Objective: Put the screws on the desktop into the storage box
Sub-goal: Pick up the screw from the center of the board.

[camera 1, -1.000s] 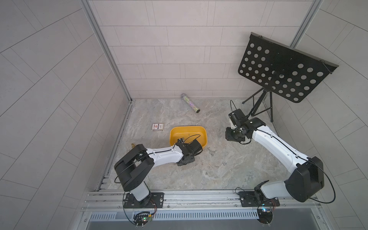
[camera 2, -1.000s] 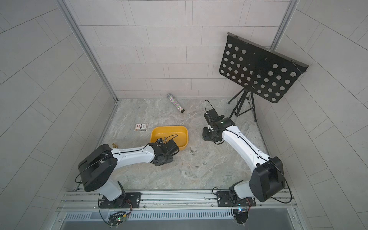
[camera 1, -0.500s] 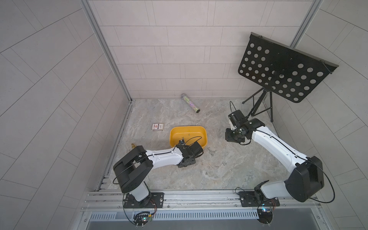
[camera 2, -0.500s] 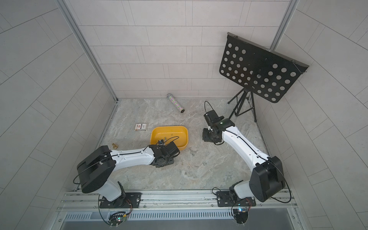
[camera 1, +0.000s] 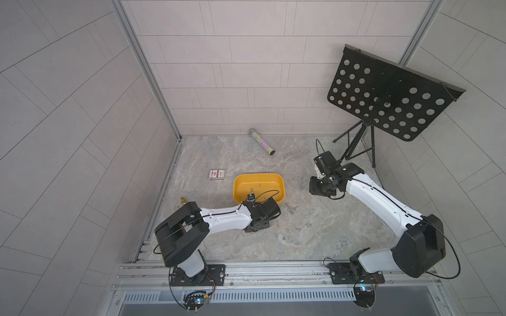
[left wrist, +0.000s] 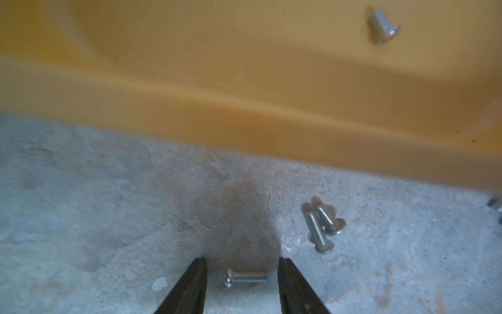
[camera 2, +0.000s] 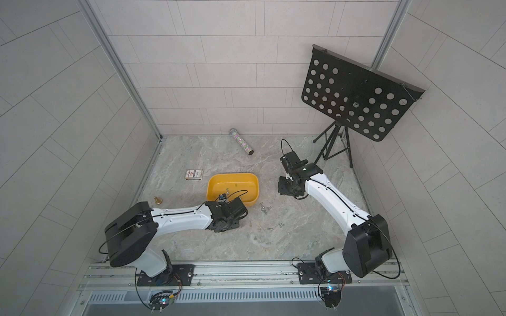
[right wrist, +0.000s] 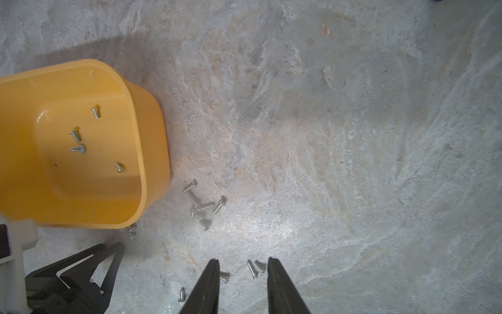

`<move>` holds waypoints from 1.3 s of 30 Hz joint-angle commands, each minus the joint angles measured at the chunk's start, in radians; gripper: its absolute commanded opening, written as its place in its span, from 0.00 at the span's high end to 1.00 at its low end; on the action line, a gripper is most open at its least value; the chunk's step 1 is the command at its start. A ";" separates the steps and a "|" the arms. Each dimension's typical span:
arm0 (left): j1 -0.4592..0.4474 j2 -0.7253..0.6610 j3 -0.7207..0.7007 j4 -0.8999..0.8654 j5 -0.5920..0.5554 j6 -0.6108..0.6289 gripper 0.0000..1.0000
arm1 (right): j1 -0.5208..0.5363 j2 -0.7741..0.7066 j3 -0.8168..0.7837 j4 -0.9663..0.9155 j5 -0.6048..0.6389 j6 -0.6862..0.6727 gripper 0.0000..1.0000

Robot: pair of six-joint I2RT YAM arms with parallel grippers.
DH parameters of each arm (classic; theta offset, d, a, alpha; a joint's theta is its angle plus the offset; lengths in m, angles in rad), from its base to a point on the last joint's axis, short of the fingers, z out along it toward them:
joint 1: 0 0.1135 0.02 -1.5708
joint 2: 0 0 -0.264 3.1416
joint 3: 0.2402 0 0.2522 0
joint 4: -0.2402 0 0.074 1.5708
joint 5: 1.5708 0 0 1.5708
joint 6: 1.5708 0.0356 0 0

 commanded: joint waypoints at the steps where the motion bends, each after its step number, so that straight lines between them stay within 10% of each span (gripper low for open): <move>1: -0.017 0.021 -0.039 -0.061 0.070 0.004 0.50 | -0.002 -0.012 -0.014 -0.011 0.005 0.008 0.66; 39: -0.043 0.108 0.003 -0.065 0.070 0.031 0.68 | 0.000 -0.005 -0.034 0.010 -0.018 0.017 0.68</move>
